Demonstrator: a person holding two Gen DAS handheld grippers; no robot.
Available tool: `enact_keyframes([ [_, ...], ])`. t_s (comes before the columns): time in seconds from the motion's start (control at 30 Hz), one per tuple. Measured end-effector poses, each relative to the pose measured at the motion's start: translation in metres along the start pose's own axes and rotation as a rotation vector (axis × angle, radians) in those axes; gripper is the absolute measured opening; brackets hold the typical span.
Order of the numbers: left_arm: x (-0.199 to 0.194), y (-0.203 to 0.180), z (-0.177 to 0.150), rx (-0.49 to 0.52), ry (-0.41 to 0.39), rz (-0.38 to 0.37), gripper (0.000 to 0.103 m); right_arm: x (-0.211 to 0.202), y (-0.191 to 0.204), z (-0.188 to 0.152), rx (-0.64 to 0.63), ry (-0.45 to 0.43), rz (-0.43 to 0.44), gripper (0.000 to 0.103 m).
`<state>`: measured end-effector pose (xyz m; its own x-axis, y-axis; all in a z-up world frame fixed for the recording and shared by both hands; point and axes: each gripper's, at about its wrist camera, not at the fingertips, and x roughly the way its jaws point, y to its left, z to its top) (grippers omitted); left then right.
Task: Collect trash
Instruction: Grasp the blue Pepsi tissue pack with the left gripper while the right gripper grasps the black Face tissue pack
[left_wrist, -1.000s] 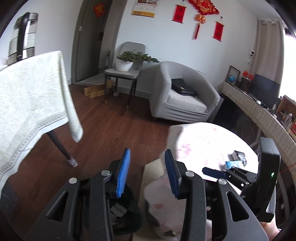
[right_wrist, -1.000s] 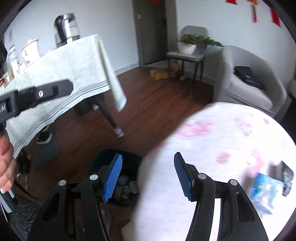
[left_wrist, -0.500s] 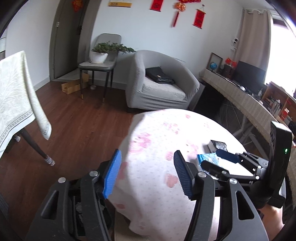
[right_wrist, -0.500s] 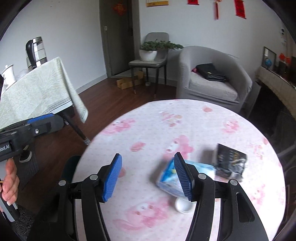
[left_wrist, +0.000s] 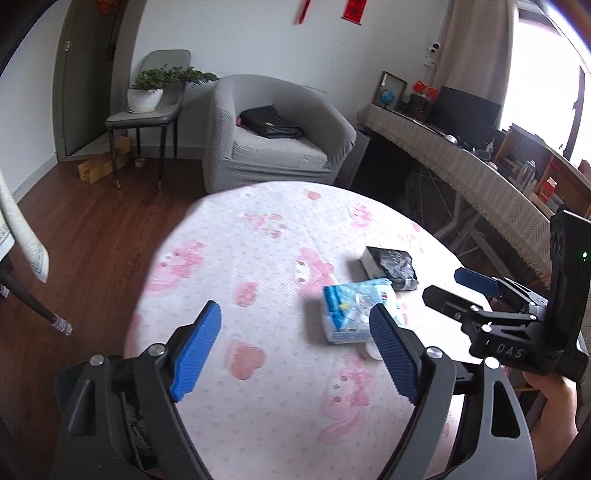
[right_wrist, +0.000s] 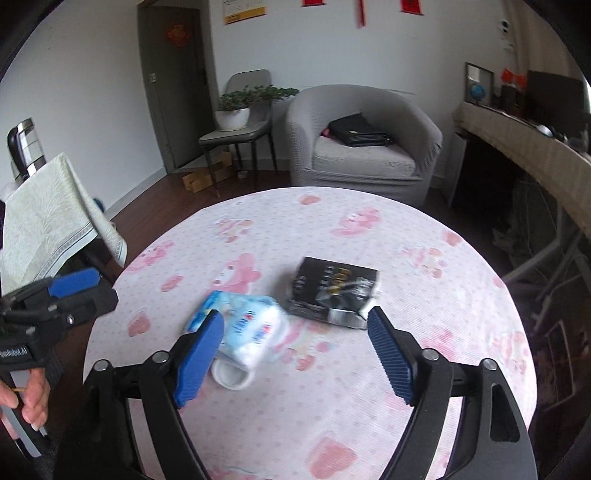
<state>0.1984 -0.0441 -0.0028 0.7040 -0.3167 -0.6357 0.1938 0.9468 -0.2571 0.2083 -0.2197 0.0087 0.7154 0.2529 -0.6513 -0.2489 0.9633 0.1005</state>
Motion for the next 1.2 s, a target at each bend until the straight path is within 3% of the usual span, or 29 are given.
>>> enact_keyframes([
  [0.2, 0.033, -0.025, -0.005, -0.011, 0.051, -0.055, 0.089, -0.003, -0.037, -0.007, 0.111, 0.011, 0.016, 0.090],
  [0.57, 0.065, -0.054, -0.011, -0.004, 0.100, -0.074, 0.089, -0.009, -0.068, -0.020, 0.138, 0.037, 0.014, 0.091],
  [0.8, 0.079, -0.060, -0.009, 0.001, 0.120, -0.056, 0.088, -0.008, -0.077, -0.015, 0.160, 0.029, 0.033, 0.091],
  [1.03, 0.088, -0.065, -0.005, 0.032, 0.141, -0.003, 0.079, 0.004, -0.071, -0.004, 0.156, 0.037, 0.038, 0.091],
  [1.2, 0.088, -0.062, -0.004, 0.021, 0.130, -0.014, 0.074, 0.008, -0.061, 0.006, 0.160, 0.023, 0.050, 0.091],
])
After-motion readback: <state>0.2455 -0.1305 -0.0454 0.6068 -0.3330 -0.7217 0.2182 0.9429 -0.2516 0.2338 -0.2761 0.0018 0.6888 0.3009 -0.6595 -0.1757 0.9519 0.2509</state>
